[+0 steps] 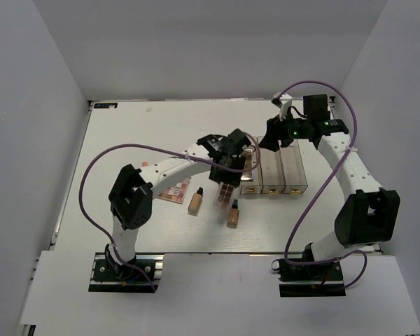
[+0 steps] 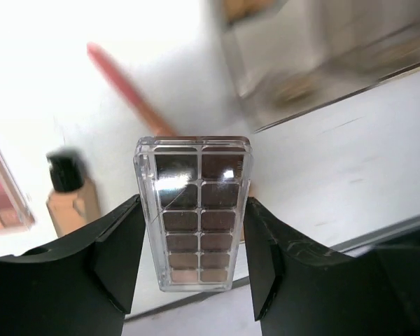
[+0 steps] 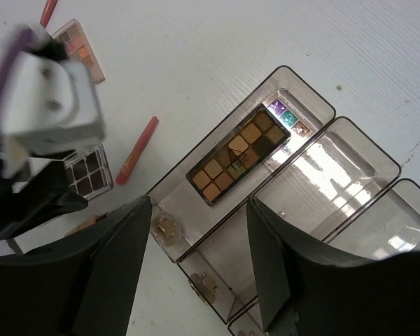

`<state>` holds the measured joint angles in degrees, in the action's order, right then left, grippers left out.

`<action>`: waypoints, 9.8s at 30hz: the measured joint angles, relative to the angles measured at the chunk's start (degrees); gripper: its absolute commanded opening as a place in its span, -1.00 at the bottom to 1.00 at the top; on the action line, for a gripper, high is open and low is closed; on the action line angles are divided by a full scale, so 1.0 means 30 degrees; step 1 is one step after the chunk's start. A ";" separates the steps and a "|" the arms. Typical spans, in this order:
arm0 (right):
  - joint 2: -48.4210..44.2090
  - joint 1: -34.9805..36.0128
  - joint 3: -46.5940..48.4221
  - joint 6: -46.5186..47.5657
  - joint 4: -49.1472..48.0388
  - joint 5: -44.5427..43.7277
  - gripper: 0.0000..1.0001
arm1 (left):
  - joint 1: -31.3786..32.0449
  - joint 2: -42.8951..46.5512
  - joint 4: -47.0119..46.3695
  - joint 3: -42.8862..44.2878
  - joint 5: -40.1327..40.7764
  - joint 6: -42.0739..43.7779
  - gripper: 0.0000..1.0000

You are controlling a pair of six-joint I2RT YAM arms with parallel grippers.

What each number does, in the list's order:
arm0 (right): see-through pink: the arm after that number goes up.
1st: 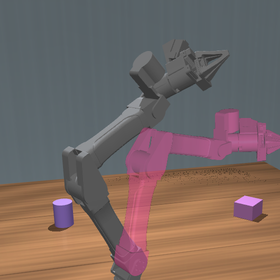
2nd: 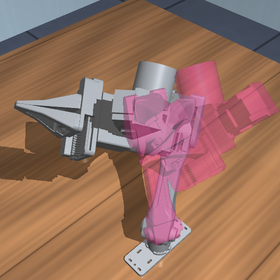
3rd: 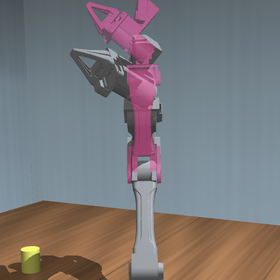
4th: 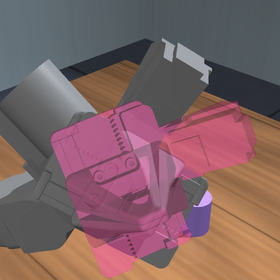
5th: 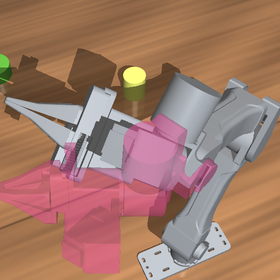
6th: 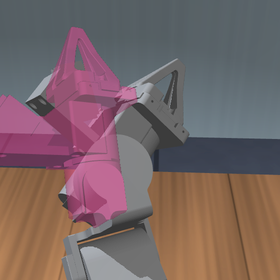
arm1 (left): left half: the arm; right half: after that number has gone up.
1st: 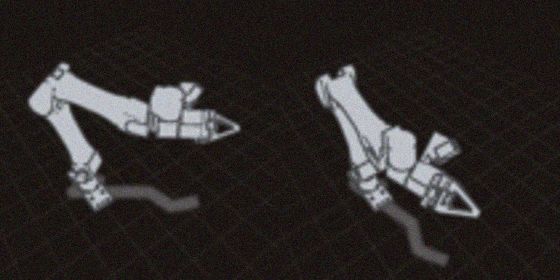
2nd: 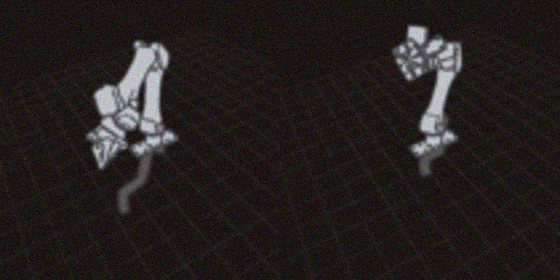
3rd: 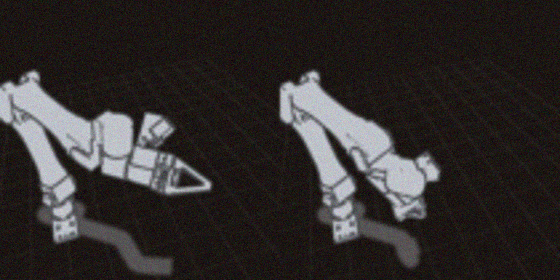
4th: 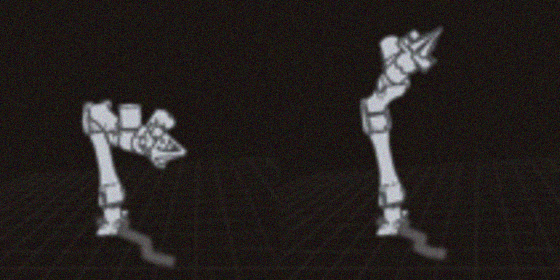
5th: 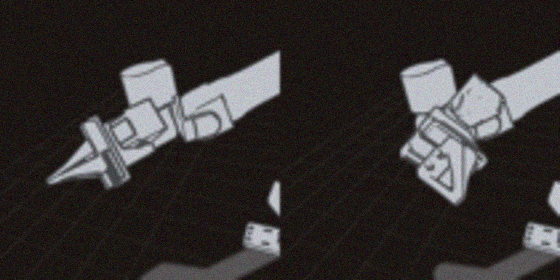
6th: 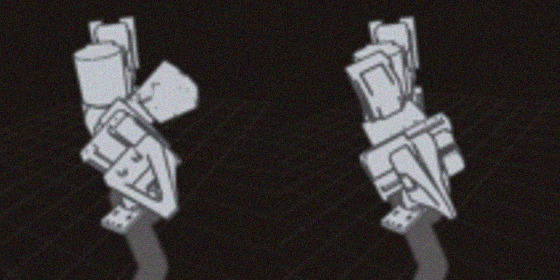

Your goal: Organize the makeup

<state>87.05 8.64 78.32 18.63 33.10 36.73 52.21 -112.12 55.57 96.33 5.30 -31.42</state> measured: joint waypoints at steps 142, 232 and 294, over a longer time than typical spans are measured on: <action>0.7759 0.6164 0.6674 0.3993 0.2506 0.1341 0.78 | -1.0171 1.4222 -0.3883 -1.4972 -0.3089 -0.5311 -0.31; 1.6772 1.1890 1.1278 -0.1217 -0.0357 0.1384 0.49 | -1.2509 1.3005 -1.8039 -2.4072 -0.1428 -1.7974 0.41; 1.4637 1.1897 1.0506 -0.1056 0.0503 0.2120 0.24 | -1.2539 1.3646 -2.0954 -2.5492 -0.1290 -1.7631 0.72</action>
<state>130.96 44.34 109.84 15.46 34.61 43.09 14.59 -71.18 -7.29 19.86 1.43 -84.31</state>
